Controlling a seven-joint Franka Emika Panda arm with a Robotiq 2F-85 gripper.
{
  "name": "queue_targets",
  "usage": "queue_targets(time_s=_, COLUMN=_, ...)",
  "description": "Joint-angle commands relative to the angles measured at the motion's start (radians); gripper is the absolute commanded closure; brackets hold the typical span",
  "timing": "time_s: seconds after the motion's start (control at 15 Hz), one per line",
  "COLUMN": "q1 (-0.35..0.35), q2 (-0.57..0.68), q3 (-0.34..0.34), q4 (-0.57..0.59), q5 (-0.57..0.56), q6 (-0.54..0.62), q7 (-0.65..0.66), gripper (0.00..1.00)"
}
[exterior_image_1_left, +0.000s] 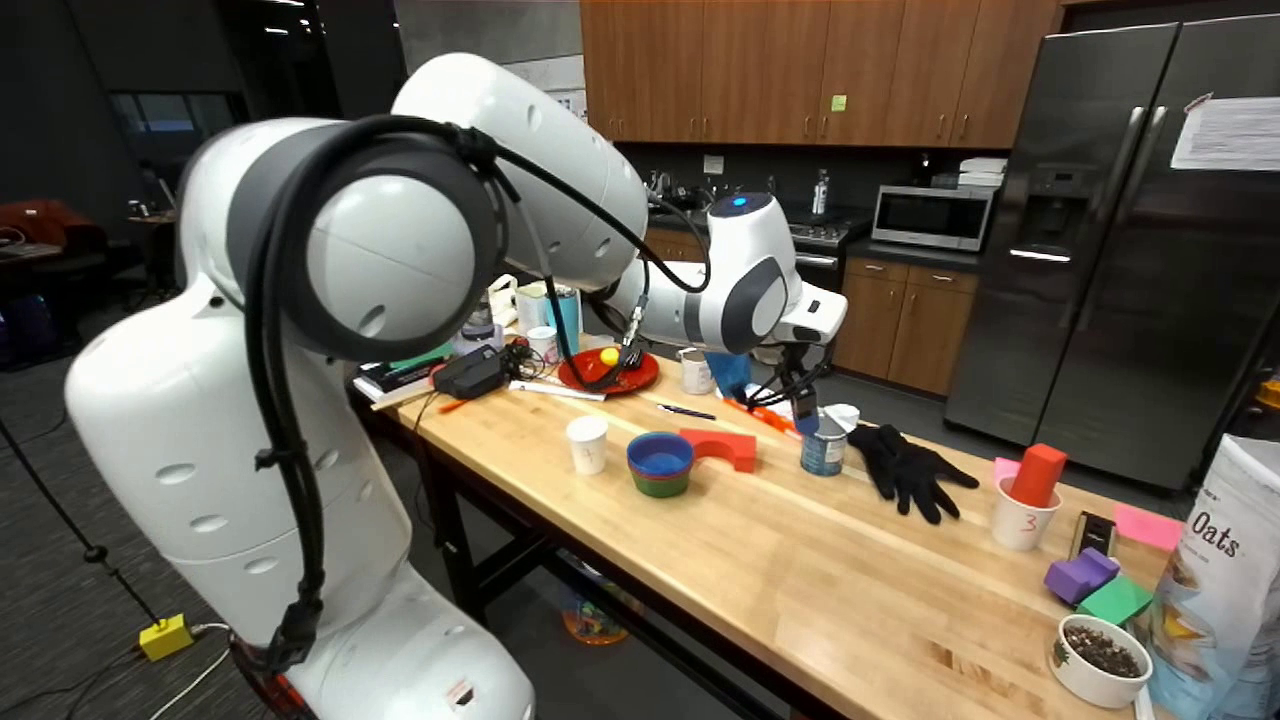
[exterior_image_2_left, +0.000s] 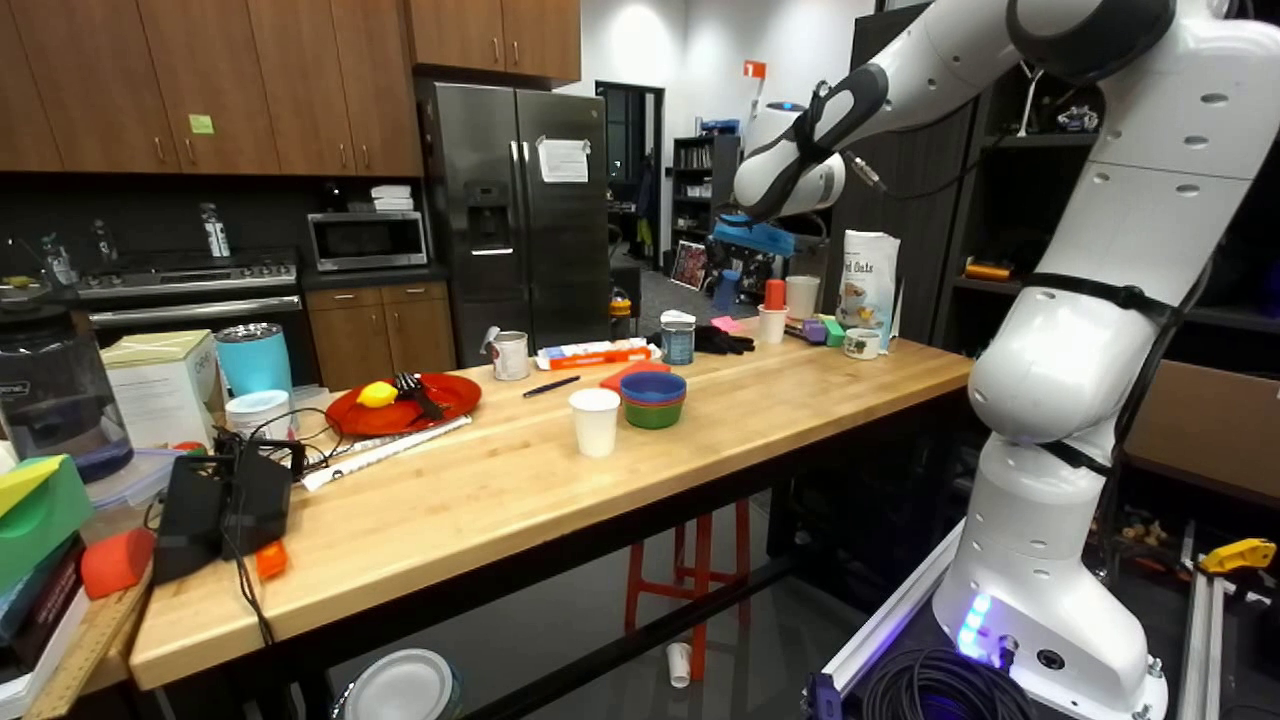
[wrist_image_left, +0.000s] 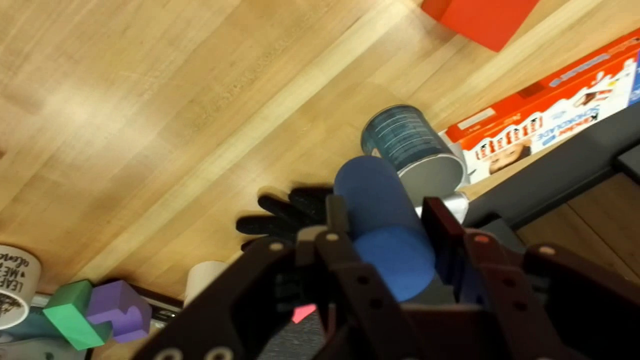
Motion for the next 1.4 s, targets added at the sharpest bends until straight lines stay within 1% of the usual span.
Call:
queue_targets(time_s=0.0, q1=-0.006, q2=-0.093, q3=0.039, q4=-0.110, q5=0.083, q6=0.084, q7=-0.077, gripper=0.84)
queue_targets(time_s=0.2, q1=0.005, q2=-0.138, q3=0.067, q4=-0.173, q5=0.159, q6=0.128, q7=-0.155, gripper=0.84)
queue_targets(time_s=0.4, q1=-0.001, q2=-0.202, q3=0.104, q4=-0.250, q5=0.187, q6=0.138, q7=-0.202, gripper=0.84)
queue_targets(time_s=0.73, q1=-0.028, q2=-0.338, q3=0.180, q4=-0.376, q5=0.182, q6=0.120, q7=-0.177, gripper=0.84)
queue_targets(time_s=0.87, q1=-0.028, q2=-0.385, q3=0.203, q4=-0.418, q5=0.197, q6=0.122, q7=-0.172, gripper=0.84)
queue_targets(time_s=1.13, q1=0.058, q2=-0.404, q3=0.197, q4=-0.470, q5=0.326, q6=0.148, q7=-0.208, gripper=0.84)
queue_targets(time_s=1.33, q1=0.133, q2=-0.377, q3=0.178, q4=-0.485, q5=0.443, q6=0.186, q7=-0.252, gripper=0.84)
